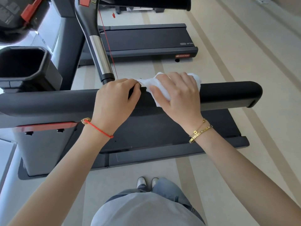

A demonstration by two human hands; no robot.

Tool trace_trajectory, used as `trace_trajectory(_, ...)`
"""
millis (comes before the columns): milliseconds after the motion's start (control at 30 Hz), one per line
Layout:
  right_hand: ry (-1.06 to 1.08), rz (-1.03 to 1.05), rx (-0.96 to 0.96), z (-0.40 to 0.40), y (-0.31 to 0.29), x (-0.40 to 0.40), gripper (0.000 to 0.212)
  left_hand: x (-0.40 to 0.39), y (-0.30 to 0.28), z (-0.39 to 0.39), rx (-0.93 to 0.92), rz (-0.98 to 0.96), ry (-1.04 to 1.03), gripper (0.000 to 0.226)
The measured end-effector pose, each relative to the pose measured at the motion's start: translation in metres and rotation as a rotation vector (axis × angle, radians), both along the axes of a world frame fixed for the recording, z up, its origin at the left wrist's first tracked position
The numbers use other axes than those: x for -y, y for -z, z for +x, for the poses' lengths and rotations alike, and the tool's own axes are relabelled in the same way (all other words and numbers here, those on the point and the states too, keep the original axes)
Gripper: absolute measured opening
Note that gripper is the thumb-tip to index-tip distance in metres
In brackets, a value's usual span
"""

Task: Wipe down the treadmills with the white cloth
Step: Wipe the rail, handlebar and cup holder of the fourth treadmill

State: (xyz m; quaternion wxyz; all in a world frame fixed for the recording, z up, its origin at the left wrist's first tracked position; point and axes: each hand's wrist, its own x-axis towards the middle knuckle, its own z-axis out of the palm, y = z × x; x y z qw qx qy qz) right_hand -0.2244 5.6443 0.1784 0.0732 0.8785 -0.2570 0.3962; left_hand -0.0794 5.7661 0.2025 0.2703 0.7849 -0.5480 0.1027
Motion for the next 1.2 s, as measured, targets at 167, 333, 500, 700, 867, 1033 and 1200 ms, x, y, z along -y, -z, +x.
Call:
trace_trajectory(167, 0.021, -0.02, 0.022, -0.015, 0.003, 0.017, 0.039, 0.017, 0.0, -0.013, -0.036, 0.01, 0.058, 0.035)
trace_trajectory(333, 0.039, -0.039, 0.029, -0.045, 0.006, 0.042, 0.038, 0.045, 0.007, -0.039, -0.074, 0.005, 0.114, 0.039)
trace_trajectory(500, 0.053, -0.026, 0.025, -0.09, 0.008, 0.079, 0.037, 0.074, 0.01, -0.071, -0.102, -0.012, 0.071, 0.036)
trace_trajectory(700, 0.056, 0.002, -0.013, -0.145, 0.009, 0.124, 0.035, 0.105, 0.01, -0.113, -0.089, 0.001, -0.007, 0.033)
trace_trajectory(867, 0.023, 0.064, -0.039, -0.169, 0.006, 0.148, 0.041, 0.121, 0.013, -0.13, -0.06, 0.011, -0.096, 0.044)
trace_trajectory(1033, -0.05, 0.119, -0.123, -0.173, 0.002, 0.153, 0.044, 0.123, 0.015, -0.132, -0.054, 0.033, -0.156, 0.053)
trace_trajectory(1200, -0.104, 0.153, -0.234, -0.17, -0.005, 0.157, 0.046, 0.123, 0.015, -0.132, -0.055, 0.027, -0.184, 0.052)
